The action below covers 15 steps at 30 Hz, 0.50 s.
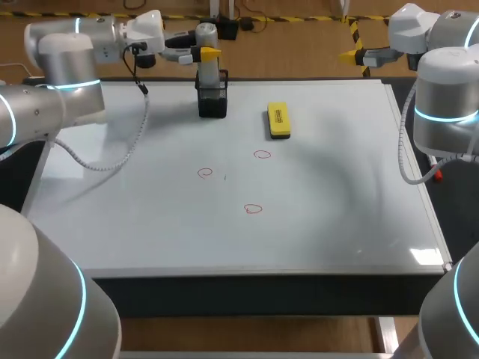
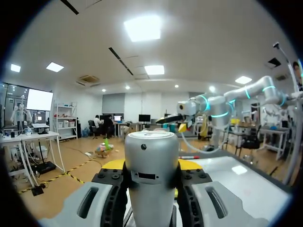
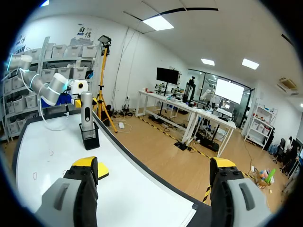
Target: Pick up the inspection probe, press it on each red-marked spot on the whiteboard one by one, put down the probe, pick up the eraser, and wipe off all the red marks.
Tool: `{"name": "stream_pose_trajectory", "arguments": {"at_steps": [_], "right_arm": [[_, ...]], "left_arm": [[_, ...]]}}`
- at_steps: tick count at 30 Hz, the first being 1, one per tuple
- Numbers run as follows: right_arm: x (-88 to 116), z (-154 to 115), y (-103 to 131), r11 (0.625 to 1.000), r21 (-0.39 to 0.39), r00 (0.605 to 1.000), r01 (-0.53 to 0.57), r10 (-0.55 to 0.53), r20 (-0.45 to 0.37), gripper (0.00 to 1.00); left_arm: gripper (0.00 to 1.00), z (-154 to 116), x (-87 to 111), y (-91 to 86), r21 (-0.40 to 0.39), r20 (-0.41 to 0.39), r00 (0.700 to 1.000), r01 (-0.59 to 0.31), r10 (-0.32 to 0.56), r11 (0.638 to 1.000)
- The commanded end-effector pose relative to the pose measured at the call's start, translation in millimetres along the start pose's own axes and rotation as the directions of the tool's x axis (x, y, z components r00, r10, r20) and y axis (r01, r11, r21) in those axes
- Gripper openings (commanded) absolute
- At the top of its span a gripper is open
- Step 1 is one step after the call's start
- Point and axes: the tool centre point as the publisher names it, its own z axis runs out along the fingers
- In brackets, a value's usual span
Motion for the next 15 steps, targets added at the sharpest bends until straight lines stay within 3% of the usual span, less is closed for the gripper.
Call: {"name": "stream_pose_trajectory", "arguments": {"at_steps": [1, 15], "right_arm": [[-0.4, 0.2, 0.1, 1.0, 0.001, 1.0, 0.0, 0.0, -0.001, 1.0], [-0.4, 0.2, 0.1, 1.0, 0.001, 1.0, 0.0, 0.0, -0.001, 1.0]], "left_arm": [[0.0, -0.4, 4.8, -8.1, -0.005, 0.009, 1.0, -0.003, 0.003, 1.0], [0.0, -1.5, 8.5, -34.0, 0.012, 0.017, 0.999, -0.034, 0.034, 0.999]]}}
